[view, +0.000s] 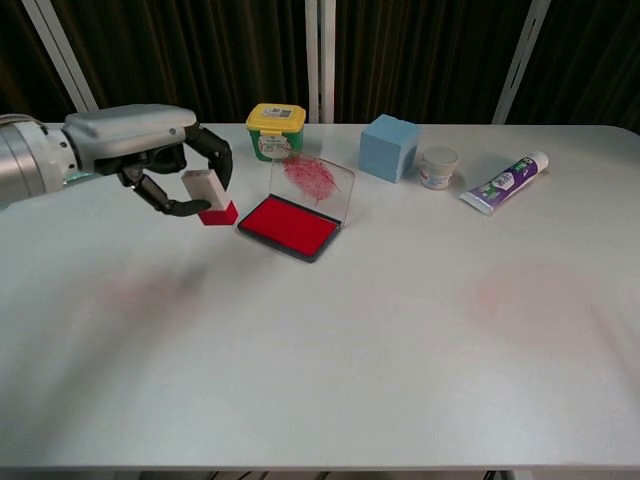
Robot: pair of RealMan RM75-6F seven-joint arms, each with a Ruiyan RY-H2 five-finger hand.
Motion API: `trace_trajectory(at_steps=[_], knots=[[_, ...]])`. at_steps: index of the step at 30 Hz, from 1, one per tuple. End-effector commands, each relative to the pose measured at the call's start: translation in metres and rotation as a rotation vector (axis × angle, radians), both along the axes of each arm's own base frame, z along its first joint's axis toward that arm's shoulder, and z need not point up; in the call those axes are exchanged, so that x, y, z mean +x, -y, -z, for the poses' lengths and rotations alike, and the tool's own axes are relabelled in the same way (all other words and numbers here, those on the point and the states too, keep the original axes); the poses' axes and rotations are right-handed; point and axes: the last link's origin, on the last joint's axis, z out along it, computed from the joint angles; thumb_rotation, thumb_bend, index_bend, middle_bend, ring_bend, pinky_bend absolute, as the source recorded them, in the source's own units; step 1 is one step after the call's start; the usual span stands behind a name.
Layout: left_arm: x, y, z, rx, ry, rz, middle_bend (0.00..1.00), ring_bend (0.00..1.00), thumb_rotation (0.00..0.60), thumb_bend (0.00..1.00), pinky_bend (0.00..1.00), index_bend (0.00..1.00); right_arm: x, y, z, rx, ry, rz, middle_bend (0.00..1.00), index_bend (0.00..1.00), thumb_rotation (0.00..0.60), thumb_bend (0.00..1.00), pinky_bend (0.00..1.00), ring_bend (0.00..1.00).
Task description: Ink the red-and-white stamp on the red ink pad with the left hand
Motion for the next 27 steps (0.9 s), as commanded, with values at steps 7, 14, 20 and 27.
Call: trace_trajectory(at_steps=[7,14,20,27], knots=[[0.056,-0.039,0.054,-0.067,-0.022,-0.100,0.59,1.00,0.600,0.42,1.00,0.59,-0.003,-0.004,-0.008,-0.012,-0.001,0.005,0.00,0.00,0.600,0.18,0.00,0.00],[0.069,-0.053,0.074,-0.052,-0.054,-0.105,0.60,1.00,0.600,0.43,1.00,0.59,-0.007,-0.004,-0.012,-0.019,0.001,0.013,0.00,0.00,0.600,0.18,0.00,0.00],[0.062,-0.057,0.080,-0.018,-0.105,-0.084,0.60,1.00,0.600,0.43,1.00,0.59,-0.009,-0.004,-0.015,-0.025,0.000,0.020,0.00,0.00,0.600,0.18,0.00,0.00],[0.056,-0.057,0.086,0.006,-0.125,-0.066,0.60,1.00,0.600,0.44,1.00,0.60,-0.011,-0.001,-0.010,-0.014,0.003,0.026,0.00,0.00,0.600,0.18,0.00,0.00]])
